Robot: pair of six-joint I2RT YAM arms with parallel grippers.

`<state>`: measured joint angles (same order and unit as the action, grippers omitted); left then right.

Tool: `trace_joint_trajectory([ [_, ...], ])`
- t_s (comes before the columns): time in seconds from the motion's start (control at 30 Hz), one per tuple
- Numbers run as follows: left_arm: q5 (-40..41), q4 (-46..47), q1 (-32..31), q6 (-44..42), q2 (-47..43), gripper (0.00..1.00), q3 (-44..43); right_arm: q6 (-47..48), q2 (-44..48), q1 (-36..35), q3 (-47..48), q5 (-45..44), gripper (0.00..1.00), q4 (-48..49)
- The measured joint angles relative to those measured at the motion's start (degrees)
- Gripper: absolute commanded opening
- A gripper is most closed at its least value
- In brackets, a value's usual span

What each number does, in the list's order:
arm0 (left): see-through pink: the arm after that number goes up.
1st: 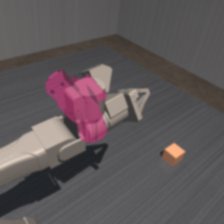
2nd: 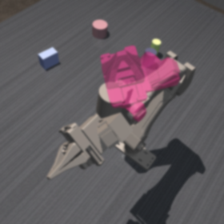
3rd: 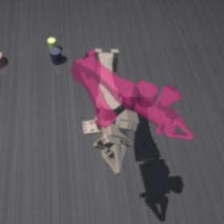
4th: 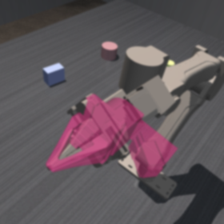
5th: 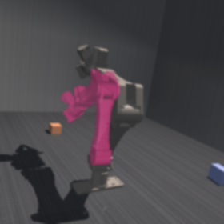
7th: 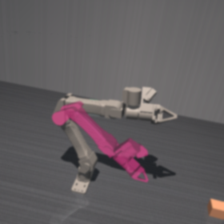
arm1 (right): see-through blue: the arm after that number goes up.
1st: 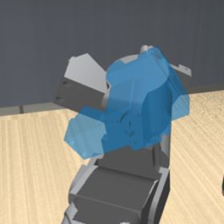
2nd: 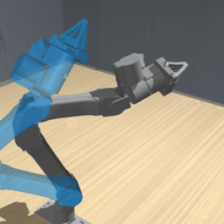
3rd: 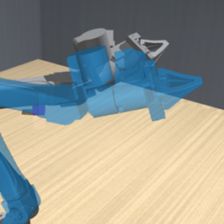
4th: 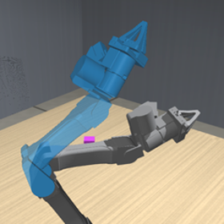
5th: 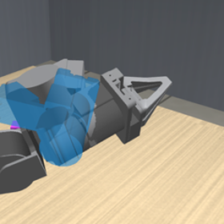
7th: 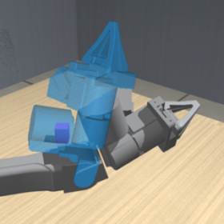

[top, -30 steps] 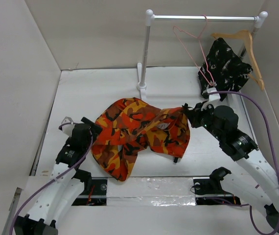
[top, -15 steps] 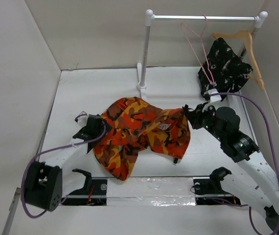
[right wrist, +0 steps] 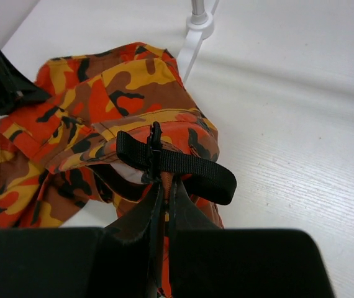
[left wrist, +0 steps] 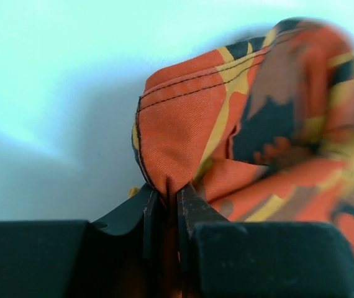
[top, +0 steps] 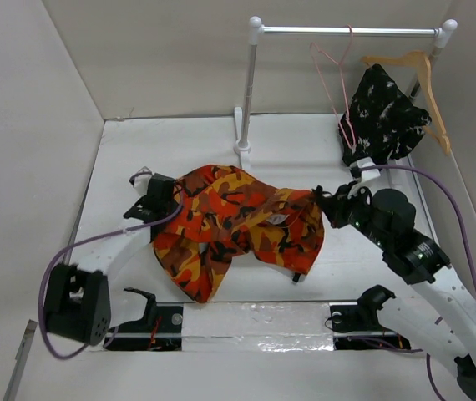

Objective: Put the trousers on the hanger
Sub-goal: Flatten out the trousers at the center of the board.

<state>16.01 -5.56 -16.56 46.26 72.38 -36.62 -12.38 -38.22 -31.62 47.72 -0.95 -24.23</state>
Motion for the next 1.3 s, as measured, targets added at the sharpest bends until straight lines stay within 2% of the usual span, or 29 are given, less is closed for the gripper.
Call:
trace_joint_trajectory([
  [0.13,0.70,-6.67,3.21,-4.09,-11.28,0.00,-4.31,0.00,0.07,-6.80,5.09,2.03,0.00,-4.31],
  [0.27,0.85,-12.48,8.55,-8.55,-18.56,0.00,-10.32,-0.07,-1.40,-14.58,14.95,5.66,0.00,-7.41],
  [0.37,1.05,-17.62,10.05,-12.83,-20.63,0.00,-16.70,0.13,-2.45,-15.78,24.81,7.74,0.00,-10.03],
  [0.47,-0.42,-22.60,10.10,-18.01,-17.70,0.00,-26.99,0.11,-3.21,-15.78,35.06,7.74,0.00,-11.96],
  [0.5,-1.14,-23.12,10.05,-19.67,-15.87,0.04,-30.84,0.13,-2.99,-15.85,37.40,6.93,0.00,-12.02],
  [0.53,-1.42,-23.02,10.05,-21.09,-14.03,0.21,-33.75,0.02,-2.47,-15.87,38.86,5.33,0.00,-11.85],
  [0.6,-2.75,-21.94,10.21,-23.41,-9.25,0.35,-38.45,-0.15,-0.42,-16.09,38.82,0.22,0.00,-11.63],
  [0.63,-3.65,-21.53,9.99,-24.02,-7.04,0.61,-39.80,-0.55,1.11,-16.13,37.62,-2.99,0.00,-11.34],
  [0.67,-4.07,-20.81,9.44,-24.44,-4.46,0.71,-40.96,-0.96,2.47,-16.15,35.87,-6.60,0.00,-11.30],
  [0.73,-4.22,-18.91,5.95,-24.41,1.11,0.85,-42.38,-2.05,3.76,-16.09,30.86,-13.18,0.00,-11.04],
  [0.83,-3.74,-16.41,-2.62,-23.82,11.74,0.89,-43.15,-3.85,2.14,-14.36,21.57,-19.93,0.00,-11.56],
  [0.93,-3.78,-16.68,-8.63,-22.73,19.02,0.89,-42.12,-4.81,-1.31,-10.10,12.90,-21.07,0.00,-12.81],
  [1.03,-1.40,-16.37,-9.68,-20.09,16.44,0.84,-36.04,-5.07,-2.67,-4.87,7.85,-21.14,0.00,-14.23],
  [1.1,0.96,-16.13,-8.85,-17.86,8.76,0.80,-29.05,-4.94,-1.64,-1.75,7.04,-20.81,0.00,-14.32],
  [1.17,3.13,-15.56,-8.20,-14.62,-2.47,0.70,-21.57,-4.87,0.02,0.35,6.91,-19.96,0.00,-13.44],
  [1.23,5.35,-16.26,-7.80,-10.91,-13.25,0.52,-16.20,-4.68,0.94,1.60,6.78,-18.23,0.00,-12.13],
  [1.3,7.17,-18.01,-7.82,-6.60,-20.26,0.43,-12.55,-4.31,1.31,1.99,6.56,-16.52,0.00,-10.64],
])
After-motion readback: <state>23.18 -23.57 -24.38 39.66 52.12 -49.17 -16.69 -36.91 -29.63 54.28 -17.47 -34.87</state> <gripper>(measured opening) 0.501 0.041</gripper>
